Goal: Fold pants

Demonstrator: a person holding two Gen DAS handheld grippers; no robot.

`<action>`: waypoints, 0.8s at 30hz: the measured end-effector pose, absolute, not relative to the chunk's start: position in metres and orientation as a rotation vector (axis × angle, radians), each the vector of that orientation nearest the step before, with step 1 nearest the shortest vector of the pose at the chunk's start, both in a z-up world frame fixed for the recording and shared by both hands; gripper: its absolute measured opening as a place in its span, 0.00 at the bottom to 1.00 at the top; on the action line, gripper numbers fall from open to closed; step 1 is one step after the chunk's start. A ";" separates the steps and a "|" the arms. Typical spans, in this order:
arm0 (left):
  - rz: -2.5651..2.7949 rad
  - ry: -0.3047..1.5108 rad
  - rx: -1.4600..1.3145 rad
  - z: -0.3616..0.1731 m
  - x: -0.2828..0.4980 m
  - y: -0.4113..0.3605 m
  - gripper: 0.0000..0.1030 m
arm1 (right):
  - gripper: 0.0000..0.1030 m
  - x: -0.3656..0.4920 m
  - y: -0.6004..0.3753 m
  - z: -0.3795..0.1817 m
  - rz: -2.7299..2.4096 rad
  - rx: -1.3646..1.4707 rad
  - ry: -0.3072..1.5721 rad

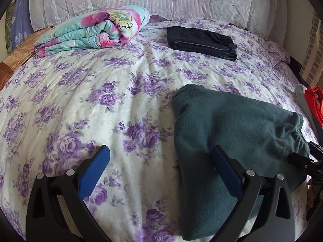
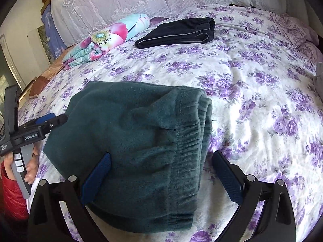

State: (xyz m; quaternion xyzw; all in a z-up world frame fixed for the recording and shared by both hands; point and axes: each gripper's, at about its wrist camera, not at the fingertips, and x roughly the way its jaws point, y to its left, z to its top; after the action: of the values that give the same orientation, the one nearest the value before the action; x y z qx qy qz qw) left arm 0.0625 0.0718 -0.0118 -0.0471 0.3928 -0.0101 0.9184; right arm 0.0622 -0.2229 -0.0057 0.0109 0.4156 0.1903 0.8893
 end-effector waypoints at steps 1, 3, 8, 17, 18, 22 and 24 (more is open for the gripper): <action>-0.024 0.807 -0.099 -0.012 0.062 0.072 0.95 | 0.97 0.062 -0.224 -0.006 0.397 0.031 0.862; -0.023 0.804 -0.101 -0.012 0.060 0.071 0.95 | 0.97 0.062 -0.226 -0.005 0.401 0.048 0.857; -0.029 0.799 -0.107 -0.011 0.058 0.071 0.95 | 0.97 0.058 -0.236 0.000 0.396 0.097 0.816; -0.082 0.832 -0.142 -0.016 0.041 0.073 0.95 | 0.97 0.065 -0.243 0.016 0.338 0.085 0.774; -0.084 0.837 -0.140 -0.017 0.039 0.073 0.95 | 0.97 0.066 -0.242 0.019 0.334 0.069 0.767; -0.078 0.861 -0.080 -0.021 0.033 0.063 0.95 | 0.97 0.074 -0.239 0.025 0.353 0.051 0.764; -0.076 0.875 -0.078 -0.023 0.036 0.063 0.96 | 0.97 0.086 -0.235 0.024 0.369 0.044 0.793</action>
State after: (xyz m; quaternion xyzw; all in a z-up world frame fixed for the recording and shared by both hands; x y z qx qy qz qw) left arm 0.0356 0.0629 -0.0226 -0.0379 0.4236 -0.0369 0.9043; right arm 0.0855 -0.2354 0.0236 0.0213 0.3839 0.1788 0.9057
